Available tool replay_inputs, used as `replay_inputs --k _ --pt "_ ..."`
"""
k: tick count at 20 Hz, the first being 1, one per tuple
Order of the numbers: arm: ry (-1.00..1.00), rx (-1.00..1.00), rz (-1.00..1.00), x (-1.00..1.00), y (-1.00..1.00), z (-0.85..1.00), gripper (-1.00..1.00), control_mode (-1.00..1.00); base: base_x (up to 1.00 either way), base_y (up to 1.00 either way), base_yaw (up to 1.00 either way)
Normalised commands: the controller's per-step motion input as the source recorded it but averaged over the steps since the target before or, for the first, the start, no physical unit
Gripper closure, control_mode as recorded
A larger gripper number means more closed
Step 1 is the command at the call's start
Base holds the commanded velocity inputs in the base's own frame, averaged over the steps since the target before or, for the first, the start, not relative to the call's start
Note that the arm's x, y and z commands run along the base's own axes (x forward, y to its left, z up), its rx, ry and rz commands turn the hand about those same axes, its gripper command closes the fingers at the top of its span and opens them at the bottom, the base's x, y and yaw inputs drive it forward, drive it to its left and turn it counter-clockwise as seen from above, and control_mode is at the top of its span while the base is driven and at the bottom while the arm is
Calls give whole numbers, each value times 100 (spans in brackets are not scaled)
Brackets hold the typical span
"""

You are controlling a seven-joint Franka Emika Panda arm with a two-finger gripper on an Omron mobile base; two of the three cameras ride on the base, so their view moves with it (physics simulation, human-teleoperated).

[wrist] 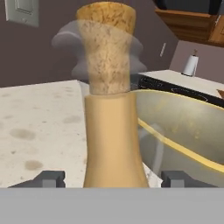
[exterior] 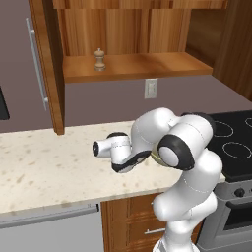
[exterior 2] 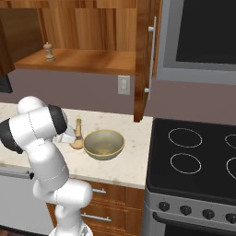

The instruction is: Retrieve the bottle and the shaker from the cabinet and place them next to the mixing bowl on the counter. Then add garlic from the fridge to the mixing bowl.

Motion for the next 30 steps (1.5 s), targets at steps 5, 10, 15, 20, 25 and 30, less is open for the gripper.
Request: replay_inputs --k 5,10,15,20,25,30 --pt "0 0 0 0 0 0 -100 -100 0 0 0" --pt "0 0 0 -1 0 0 -100 -100 0 0 0" --pt "0 0 0 -16 14 0 -100 -100 0 0 0" --pt "0 0 0 -15 32 0 -100 -100 0 0 0" --pt "0 0 0 -2 24 0 -100 -100 0 0 0" --pt "-1 0 0 0 5 0 -100 -100 0 0 0"
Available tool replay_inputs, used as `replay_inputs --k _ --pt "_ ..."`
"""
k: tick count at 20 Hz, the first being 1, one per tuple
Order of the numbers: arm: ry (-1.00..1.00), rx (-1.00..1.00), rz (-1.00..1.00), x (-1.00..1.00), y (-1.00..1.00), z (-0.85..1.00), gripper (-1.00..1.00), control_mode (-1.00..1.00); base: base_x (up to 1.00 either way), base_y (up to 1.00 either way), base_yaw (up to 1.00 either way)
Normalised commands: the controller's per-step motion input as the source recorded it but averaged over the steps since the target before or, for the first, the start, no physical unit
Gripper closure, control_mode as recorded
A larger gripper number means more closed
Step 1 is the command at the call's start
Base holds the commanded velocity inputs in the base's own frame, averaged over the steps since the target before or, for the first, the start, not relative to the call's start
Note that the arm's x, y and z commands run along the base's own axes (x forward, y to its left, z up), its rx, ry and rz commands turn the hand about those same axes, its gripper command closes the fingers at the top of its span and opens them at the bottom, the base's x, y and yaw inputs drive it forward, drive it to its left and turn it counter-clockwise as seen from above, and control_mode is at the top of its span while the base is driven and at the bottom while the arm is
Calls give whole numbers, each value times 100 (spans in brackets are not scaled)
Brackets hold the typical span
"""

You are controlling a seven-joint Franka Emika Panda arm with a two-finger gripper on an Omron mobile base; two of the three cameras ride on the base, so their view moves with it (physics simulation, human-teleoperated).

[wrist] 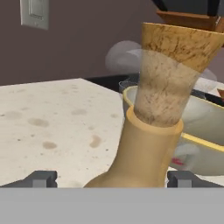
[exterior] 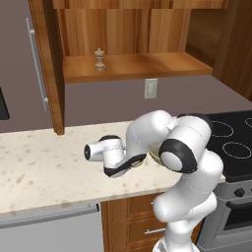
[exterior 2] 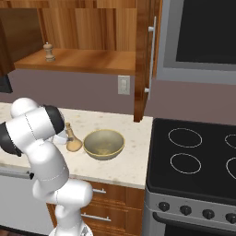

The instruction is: Retrieve the bottle and the shaker from the cabinet and place them next to the mixing bowl on the counter. Then add garlic from the fridge to the mixing bowl.

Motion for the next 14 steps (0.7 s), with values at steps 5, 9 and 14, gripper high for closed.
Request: replay_inputs --k 5,9,14 --pt "-4 0 1 0 0 0 -100 -100 0 0 0" --pt "-10 0 7 0 0 -2 -100 -100 0 0 0" --pt "-12 0 10 0 0 0 -100 -100 0 0 0"
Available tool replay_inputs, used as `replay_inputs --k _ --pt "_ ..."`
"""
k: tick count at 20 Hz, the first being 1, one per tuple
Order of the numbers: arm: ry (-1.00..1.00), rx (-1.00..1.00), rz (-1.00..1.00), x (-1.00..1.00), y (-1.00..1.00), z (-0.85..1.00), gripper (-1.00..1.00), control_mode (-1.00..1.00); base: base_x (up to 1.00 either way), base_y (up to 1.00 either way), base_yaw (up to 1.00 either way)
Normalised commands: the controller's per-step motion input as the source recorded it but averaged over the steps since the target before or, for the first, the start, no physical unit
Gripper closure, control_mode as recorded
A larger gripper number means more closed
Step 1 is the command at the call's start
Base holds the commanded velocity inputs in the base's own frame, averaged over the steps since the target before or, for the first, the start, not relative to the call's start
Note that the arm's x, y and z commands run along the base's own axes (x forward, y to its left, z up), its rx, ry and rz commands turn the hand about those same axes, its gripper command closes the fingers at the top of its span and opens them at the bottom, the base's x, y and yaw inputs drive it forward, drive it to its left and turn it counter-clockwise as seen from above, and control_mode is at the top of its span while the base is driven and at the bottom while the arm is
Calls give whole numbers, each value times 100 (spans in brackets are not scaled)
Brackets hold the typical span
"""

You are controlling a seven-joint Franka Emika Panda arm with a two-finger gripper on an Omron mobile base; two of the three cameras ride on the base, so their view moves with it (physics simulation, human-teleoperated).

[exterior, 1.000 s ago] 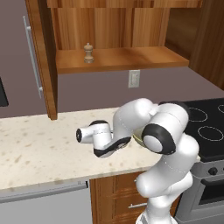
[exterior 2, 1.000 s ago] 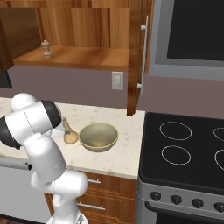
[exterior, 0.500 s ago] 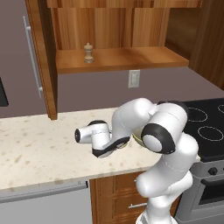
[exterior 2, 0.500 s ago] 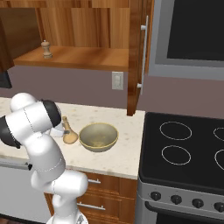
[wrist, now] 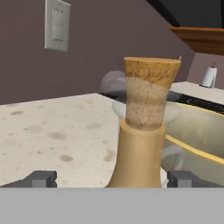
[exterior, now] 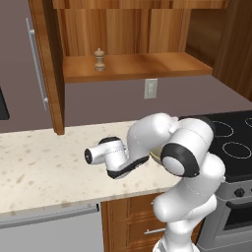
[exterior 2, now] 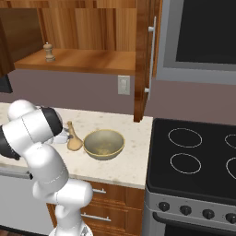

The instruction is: Retrieve the bottle and the shaker from the cabinet and place them next to the mixing bowl on the counter. Then add garlic from the fridge to the mixing bowl.

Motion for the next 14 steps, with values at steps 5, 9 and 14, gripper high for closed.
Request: replay_inputs --k 5,9,14 --pt "-1 0 3 -14 0 0 -100 -100 0 0 0" --pt "0 0 0 -27 0 11 -100 -100 0 0 0" --pt "0 0 2 -15 0 72 -100 -100 0 0 0"
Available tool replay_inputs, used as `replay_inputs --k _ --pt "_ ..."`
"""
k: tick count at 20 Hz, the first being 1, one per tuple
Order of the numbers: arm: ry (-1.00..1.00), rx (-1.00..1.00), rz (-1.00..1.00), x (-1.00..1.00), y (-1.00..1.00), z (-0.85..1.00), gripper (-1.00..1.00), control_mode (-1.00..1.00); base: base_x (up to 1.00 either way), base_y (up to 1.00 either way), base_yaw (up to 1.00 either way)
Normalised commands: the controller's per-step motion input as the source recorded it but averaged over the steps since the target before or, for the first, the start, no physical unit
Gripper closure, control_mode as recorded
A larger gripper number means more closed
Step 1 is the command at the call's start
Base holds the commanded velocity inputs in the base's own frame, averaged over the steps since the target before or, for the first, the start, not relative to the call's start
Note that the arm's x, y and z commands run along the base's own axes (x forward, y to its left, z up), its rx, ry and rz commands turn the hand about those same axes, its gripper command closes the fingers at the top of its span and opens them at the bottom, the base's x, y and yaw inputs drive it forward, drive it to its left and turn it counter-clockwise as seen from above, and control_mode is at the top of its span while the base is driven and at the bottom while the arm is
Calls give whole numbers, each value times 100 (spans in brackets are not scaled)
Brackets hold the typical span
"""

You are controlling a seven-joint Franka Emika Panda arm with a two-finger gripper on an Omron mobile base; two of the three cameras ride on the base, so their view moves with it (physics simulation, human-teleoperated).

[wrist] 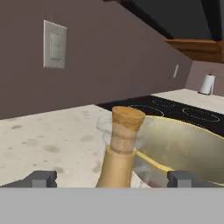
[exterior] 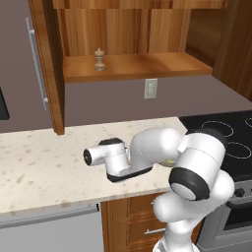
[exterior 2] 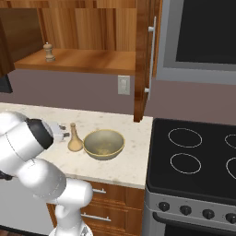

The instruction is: Retrieve the bottle and the shaker from the cabinet and place them next to the mixing bowl on the counter. Then add garlic from the fridge to the mixing bowl.

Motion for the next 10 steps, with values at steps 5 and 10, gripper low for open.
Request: replay_inputs --k 5,10 --pt "1 0 1 -8 0 88 -100 -100 0 0 0" --pt "13 0 14 0 0 66 -100 -100 0 0 0"
